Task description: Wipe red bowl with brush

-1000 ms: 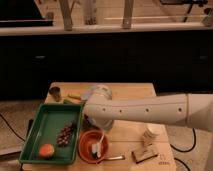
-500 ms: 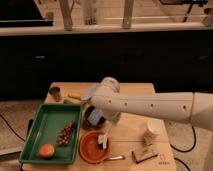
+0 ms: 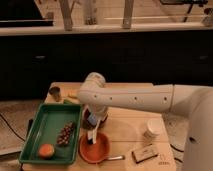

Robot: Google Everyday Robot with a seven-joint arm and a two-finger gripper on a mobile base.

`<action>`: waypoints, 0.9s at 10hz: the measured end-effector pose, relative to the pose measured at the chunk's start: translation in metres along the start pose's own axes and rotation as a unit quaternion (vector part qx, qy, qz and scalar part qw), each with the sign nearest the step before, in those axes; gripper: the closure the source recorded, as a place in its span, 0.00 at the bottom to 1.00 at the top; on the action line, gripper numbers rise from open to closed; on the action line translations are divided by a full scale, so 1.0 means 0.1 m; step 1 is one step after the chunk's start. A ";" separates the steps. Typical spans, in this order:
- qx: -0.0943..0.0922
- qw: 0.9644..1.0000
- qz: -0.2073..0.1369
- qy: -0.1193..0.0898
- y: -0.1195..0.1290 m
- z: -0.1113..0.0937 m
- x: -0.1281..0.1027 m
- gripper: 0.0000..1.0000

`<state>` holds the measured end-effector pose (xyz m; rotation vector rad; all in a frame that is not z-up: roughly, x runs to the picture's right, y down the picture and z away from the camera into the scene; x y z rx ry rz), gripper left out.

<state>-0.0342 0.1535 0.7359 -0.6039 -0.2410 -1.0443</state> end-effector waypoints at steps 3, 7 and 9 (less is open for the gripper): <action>0.007 0.999 -0.038 -0.006 -0.02 -0.05 -0.29 0.99; 0.003 1.000 -0.026 -0.012 0.33 -0.03 -0.35 0.99; -0.001 1.000 0.000 -0.012 0.63 0.00 -0.23 0.99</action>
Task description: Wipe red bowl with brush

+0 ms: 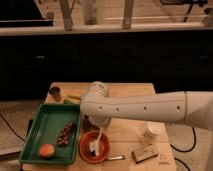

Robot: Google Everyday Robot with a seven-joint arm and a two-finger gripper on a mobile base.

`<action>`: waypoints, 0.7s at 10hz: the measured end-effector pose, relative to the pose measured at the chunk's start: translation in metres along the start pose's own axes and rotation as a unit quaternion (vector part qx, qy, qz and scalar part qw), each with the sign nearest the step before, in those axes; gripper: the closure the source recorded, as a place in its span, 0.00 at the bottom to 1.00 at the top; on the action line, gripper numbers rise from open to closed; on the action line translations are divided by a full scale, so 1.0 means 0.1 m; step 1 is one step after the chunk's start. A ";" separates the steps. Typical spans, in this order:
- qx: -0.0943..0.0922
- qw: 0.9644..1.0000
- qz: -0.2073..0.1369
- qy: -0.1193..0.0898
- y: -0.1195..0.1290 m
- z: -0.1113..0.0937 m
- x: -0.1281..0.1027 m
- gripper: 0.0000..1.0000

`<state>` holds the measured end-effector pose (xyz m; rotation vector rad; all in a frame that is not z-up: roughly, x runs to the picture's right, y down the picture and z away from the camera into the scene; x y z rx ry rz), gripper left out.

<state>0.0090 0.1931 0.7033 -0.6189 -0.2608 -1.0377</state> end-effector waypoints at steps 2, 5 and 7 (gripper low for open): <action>-0.002 1.000 0.023 0.003 0.15 0.02 0.13 0.99; -0.002 0.999 0.035 0.009 0.09 0.03 0.37 0.99; 0.003 1.000 0.024 0.008 -0.03 0.02 0.44 0.99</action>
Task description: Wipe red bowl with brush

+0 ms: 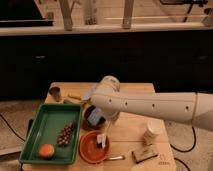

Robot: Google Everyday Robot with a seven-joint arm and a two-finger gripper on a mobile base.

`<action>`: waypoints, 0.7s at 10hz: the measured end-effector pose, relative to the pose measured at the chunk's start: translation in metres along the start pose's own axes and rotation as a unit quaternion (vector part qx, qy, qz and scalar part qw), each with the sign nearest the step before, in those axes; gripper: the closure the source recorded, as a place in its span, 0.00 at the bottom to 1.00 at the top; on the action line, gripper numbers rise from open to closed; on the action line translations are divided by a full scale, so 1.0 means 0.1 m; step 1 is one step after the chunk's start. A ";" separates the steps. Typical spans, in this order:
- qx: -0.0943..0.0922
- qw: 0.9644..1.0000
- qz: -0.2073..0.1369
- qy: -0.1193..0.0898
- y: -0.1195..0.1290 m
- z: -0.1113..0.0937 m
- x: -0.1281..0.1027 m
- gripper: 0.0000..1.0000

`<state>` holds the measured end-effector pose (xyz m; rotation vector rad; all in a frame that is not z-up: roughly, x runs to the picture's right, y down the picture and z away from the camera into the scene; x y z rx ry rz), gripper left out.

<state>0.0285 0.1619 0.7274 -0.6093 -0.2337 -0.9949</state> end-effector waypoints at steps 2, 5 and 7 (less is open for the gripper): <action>0.006 1.000 -0.014 -0.004 -0.10 0.00 0.01 0.99; 0.017 0.999 -0.041 -0.017 -0.26 0.00 -0.01 0.99; 0.017 0.999 -0.042 -0.020 -0.26 0.00 -0.02 0.99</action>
